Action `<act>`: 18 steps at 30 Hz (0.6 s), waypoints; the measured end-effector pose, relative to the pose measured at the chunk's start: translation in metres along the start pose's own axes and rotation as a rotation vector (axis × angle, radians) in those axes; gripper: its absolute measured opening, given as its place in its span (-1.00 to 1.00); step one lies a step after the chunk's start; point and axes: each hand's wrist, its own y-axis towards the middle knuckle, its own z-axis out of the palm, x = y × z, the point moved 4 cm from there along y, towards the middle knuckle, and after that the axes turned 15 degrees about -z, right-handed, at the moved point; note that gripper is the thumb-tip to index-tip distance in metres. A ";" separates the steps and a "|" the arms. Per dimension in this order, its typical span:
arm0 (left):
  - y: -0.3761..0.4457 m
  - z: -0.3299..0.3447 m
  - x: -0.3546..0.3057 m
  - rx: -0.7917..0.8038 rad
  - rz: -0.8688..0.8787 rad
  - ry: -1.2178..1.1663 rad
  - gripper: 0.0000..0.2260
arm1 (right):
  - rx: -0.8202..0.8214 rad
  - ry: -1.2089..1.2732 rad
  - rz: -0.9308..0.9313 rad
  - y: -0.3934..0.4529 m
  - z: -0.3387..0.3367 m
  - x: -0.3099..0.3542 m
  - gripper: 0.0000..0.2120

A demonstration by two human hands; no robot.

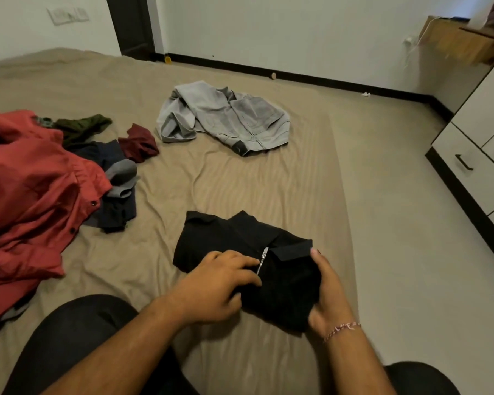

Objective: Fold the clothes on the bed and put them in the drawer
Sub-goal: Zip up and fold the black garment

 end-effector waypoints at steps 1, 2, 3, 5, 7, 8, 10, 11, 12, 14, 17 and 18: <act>0.000 -0.007 0.005 -0.093 -0.045 -0.130 -0.61 | -0.010 -0.042 -0.018 0.002 -0.003 0.000 -0.53; 0.000 -0.011 0.017 -0.200 -0.138 -0.239 -0.65 | -0.010 -0.084 -0.038 0.004 -0.004 0.001 -0.53; 0.000 -0.013 0.033 -0.300 -0.271 -0.328 -0.67 | -0.012 -0.118 -0.069 0.004 -0.004 0.002 -0.55; 0.002 -0.009 0.071 -0.364 -0.621 -0.451 -0.63 | -0.039 -0.138 -0.091 0.003 -0.004 0.001 -0.57; 0.005 0.003 0.096 -0.220 -0.922 -0.574 -0.48 | -0.066 -0.126 -0.086 0.001 -0.002 -0.002 -0.54; 0.008 0.007 0.102 -0.162 -0.982 -0.667 -0.41 | -0.079 -0.122 -0.077 0.002 -0.002 -0.003 -0.52; 0.013 0.008 0.100 -0.121 -0.982 -0.897 -0.38 | -0.094 -0.129 -0.057 0.000 0.001 -0.005 -0.49; 0.013 0.007 0.092 -0.090 -0.952 -1.011 -0.44 | -0.094 -0.134 -0.061 -0.001 0.003 -0.005 -0.49; 0.012 0.006 0.083 -0.037 -0.915 -1.099 -0.53 | -0.087 -0.138 -0.065 -0.002 0.005 -0.005 -0.50; 0.009 0.008 0.068 0.040 -0.863 -1.205 -0.65 | -0.058 -0.128 -0.062 -0.003 0.008 -0.006 -0.57; 0.006 0.010 0.057 0.018 -0.822 -1.348 -0.66 | -0.037 -0.118 -0.045 -0.001 0.008 -0.008 -0.62; 0.008 0.009 0.054 0.015 -0.821 -1.398 -0.69 | -0.041 -0.118 -0.043 0.001 0.007 -0.008 -0.63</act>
